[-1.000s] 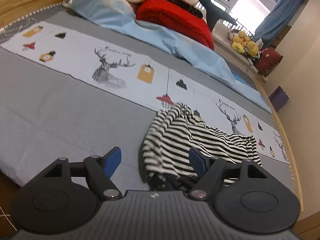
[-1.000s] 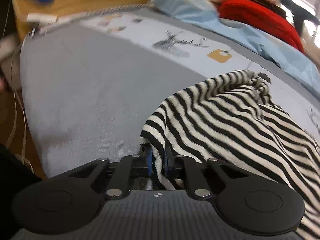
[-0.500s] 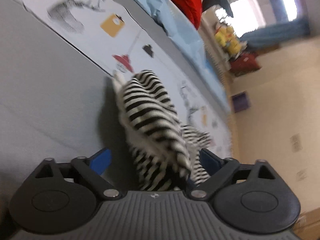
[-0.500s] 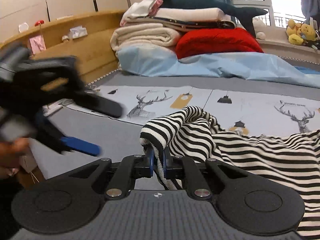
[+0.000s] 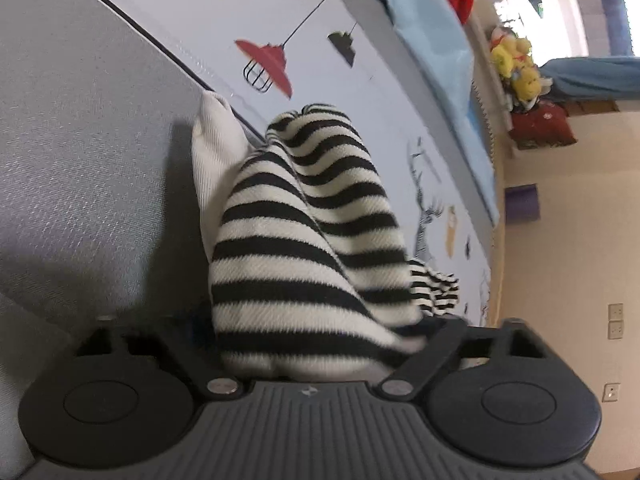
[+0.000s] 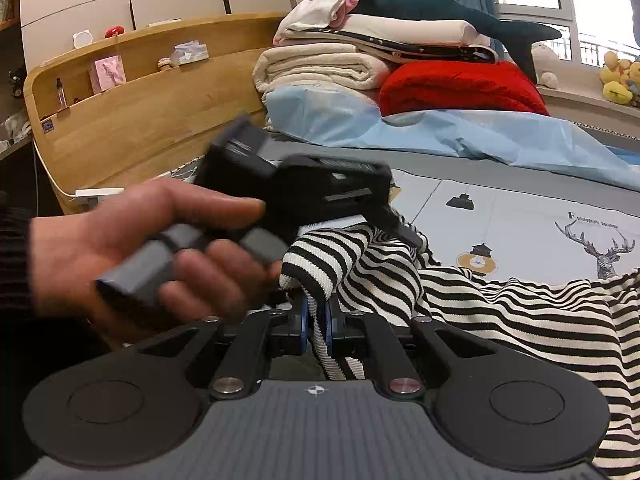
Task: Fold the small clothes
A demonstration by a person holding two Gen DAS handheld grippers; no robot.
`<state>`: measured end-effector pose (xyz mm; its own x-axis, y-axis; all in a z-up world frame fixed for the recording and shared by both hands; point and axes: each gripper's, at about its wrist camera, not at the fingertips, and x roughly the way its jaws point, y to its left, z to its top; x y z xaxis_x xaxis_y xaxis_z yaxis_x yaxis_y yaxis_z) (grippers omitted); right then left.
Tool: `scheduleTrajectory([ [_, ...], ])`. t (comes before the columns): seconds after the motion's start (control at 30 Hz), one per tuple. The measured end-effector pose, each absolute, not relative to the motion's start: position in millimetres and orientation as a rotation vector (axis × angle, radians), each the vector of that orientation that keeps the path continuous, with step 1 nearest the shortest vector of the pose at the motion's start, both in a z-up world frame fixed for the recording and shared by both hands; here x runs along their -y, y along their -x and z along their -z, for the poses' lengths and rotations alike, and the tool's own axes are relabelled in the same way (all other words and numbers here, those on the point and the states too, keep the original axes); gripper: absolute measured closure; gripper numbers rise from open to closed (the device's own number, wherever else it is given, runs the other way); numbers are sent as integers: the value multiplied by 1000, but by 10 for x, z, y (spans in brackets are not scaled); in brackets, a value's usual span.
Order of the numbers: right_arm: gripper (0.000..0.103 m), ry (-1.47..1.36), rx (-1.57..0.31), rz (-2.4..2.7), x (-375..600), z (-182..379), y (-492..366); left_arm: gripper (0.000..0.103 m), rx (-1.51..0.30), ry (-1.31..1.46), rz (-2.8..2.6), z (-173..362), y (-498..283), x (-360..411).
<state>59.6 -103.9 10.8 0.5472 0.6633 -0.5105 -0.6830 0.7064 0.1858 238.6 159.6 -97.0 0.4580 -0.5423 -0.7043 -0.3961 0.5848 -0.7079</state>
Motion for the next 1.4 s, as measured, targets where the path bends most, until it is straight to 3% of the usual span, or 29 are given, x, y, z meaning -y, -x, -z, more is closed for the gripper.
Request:
scheduleTrajectory([
  [0.03, 95, 35, -594, -804, 1028, -107, -602, 41, -1154, 947, 109, 982, -2424, -1566],
  [0.07, 95, 37, -598, -810, 1005, -99, -600, 66, -1164, 896, 109, 985, -2457, -1542],
  [0.1, 95, 38, -602, -816, 984, -91, -610, 79, -1170, 845, 111, 985, -2479, -1528],
  [0.3, 95, -10, -606, -897, 769, -58, -586, 87, -1053, 815, 130, 661, -2224, -1820],
  [0.47, 95, -281, -590, -1023, 678, -104, -612, 87, -899, 778, 128, 214, -1835, -2119],
  [0.67, 95, -386, -609, -1069, 668, -87, -639, 88, -926, 736, 88, 99, -1775, -2054],
  [1.17, 95, -567, -517, -642, 2428, -264, -677, 87, -833, 597, 315, -218, -2284, -101],
  [1.23, 95, -586, -500, -570, 2701, -264, -638, 78, -808, 588, 372, -258, -2296, 161],
  [1.3, 95, -596, -487, -479, 2925, -244, -594, 49, -776, 595, 476, -323, -2279, 357],
  [1.37, 96, -599, -515, -355, 3116, -184, -599, 35, -753, 602, 582, -363, -2248, 430],
  [1.4, 96, -592, -556, -271, 3203, -120, -632, 35, -722, 599, 594, -391, -2205, 413],
])
